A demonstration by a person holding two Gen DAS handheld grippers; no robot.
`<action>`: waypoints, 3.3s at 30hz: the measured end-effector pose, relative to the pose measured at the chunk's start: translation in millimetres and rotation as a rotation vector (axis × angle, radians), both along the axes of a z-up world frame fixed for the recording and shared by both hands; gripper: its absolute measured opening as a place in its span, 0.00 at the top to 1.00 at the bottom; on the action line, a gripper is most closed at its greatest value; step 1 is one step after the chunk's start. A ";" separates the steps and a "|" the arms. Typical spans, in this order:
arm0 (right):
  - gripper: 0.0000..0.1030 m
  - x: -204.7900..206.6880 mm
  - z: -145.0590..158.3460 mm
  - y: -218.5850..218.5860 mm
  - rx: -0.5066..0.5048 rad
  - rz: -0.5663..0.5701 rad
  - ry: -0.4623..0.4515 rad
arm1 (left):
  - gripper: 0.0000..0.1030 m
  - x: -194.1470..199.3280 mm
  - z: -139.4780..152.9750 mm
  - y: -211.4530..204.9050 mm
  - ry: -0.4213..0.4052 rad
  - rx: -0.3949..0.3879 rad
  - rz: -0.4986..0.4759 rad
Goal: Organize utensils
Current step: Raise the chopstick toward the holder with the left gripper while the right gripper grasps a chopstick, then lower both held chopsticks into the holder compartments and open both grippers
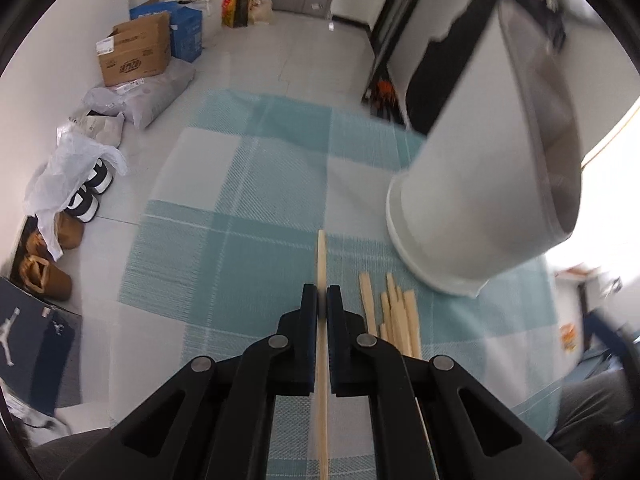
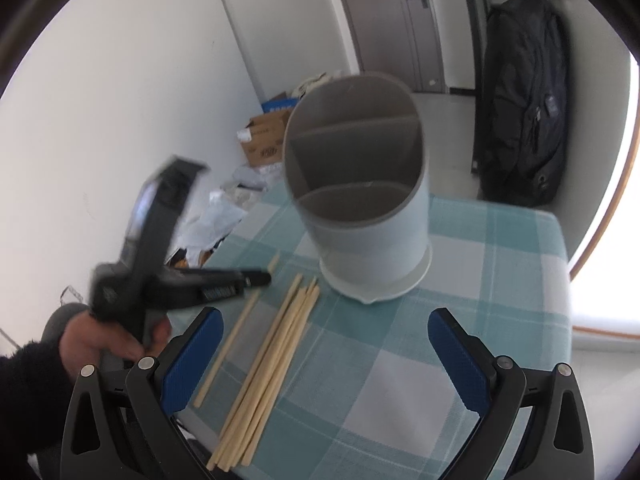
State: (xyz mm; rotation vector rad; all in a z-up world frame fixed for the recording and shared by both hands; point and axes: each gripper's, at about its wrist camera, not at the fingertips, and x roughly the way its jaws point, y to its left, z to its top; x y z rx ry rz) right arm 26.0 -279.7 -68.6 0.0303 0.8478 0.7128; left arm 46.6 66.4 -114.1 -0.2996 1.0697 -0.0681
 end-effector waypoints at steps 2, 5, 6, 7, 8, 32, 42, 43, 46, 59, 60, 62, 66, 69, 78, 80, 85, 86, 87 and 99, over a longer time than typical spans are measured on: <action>0.19 1.1 -6.2 6.3 0.005 0.018 0.047 | 0.99 -6.6 10.1 4.5 -0.036 -0.042 0.027; 0.38 2.1 -14.4 20.5 -0.015 0.052 0.104 | 0.99 -13.3 27.2 8.6 -0.106 -0.077 0.061; 0.41 2.5 -15.9 27.3 -0.027 0.069 0.118 | 0.99 -18.7 34.5 12.7 -0.139 -0.087 0.064; 0.45 2.9 -16.7 33.8 -0.037 0.082 0.128 | 0.99 -17.9 37.7 9.5 -0.155 -0.095 0.066; 0.47 3.6 -17.1 39.4 -0.045 0.092 0.136 | 0.99 -19.3 41.0 13.1 -0.173 -0.105 0.065; 0.74 49.5 -64.9 164.8 -0.470 0.138 0.196 | 0.99 -44.2 56.4 68.0 -0.258 -0.236 0.071; 0.83 53.9 -60.1 169.6 -0.474 0.133 0.220 | 0.99 -45.9 58.1 74.1 -0.261 -0.250 0.073; 0.87 53.4 -60.3 172.1 -0.473 0.138 0.216 | 0.99 -45.6 57.7 73.7 -0.258 -0.248 0.072; 0.92 51.9 -59.5 173.5 -0.456 0.145 0.208 | 0.99 -45.2 57.8 73.7 -0.253 -0.246 0.070; 0.94 32.2 1.8 133.4 -0.109 0.109 0.050 | 0.99 -48.6 59.1 63.2 -0.259 -0.208 0.048; 0.94 27.0 9.7 127.6 -0.089 0.103 0.018 | 0.99 -49.2 59.5 61.8 -0.261 -0.206 0.045; 0.94 18.9 22.6 117.0 -0.032 0.099 -0.026 | 0.99 -50.8 60.8 57.5 -0.269 -0.196 0.036; 0.95 0.6 44.4 92.6 0.066 0.084 -0.103 | 0.99 -53.5 65.3 42.4 -0.280 -0.167 -0.009; 0.95 -11.6 55.7 75.0 0.126 0.074 -0.145 | 0.99 -57.9 74.0 32.6 -0.295 -0.135 -0.034; 0.95 -30.6 77.1 41.5 0.230 0.068 -0.240 | 0.99 -59.5 93.5 11.1 -0.308 -0.061 -0.061; 0.95 -31.3 81.6 33.7 0.250 0.063 -0.249 | 0.99 -59.0 100.8 6.2 -0.312 -0.046 -0.063; 0.95 -29.1 108.5 7.6 0.296 0.048 -0.289 | 0.99 -57.0 127.3 -4.3 -0.351 -0.027 -0.074; 0.95 -27.9 113.8 5.8 0.298 0.045 -0.300 | 0.99 -56.1 134.5 -6.6 -0.361 -0.025 -0.075; 0.95 -25.9 122.3 0.8 0.304 0.045 -0.312 | 0.99 -53.7 145.4 -9.2 -0.377 -0.021 -0.076; 0.95 33.1 192.4 -39.4 0.335 -0.010 -0.367 | 0.99 -21.4 225.9 -36.0 -0.538 -0.014 -0.082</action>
